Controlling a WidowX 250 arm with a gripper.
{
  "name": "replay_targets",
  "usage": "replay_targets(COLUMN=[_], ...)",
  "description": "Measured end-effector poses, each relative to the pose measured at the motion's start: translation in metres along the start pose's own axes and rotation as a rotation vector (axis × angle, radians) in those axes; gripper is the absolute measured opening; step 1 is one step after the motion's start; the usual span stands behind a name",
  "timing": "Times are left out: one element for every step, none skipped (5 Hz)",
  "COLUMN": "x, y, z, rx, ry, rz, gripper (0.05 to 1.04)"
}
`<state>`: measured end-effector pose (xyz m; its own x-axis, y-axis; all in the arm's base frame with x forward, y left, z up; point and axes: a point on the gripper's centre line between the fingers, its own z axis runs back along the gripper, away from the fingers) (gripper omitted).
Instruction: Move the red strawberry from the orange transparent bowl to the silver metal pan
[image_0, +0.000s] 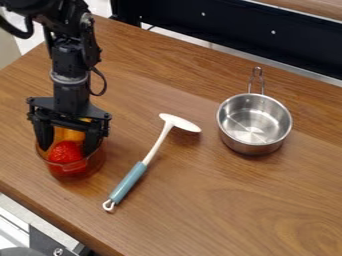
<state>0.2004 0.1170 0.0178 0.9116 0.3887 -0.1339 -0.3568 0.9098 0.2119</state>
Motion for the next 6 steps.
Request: replay_targets(x=[-0.0012, 0.0007, 0.0023, 0.0016, -0.0006, -0.0011], y=[-0.0002, 0.0002, 0.0000, -0.0014, 0.0011, 0.0034], z=[-0.0031, -0.0043, -0.0041, -0.0036, -0.0005, 0.0042], rx=[0.039, 0.046, 0.045, 0.038, 0.035, 0.013], ry=[0.030, 0.028, 0.033, 0.054, 0.086, 0.117], rz=[0.011, 0.013, 0.024, 0.041, 0.029, 0.026], gripper=[0.952, 0.703, 0.667, 0.666, 0.660, 0.628])
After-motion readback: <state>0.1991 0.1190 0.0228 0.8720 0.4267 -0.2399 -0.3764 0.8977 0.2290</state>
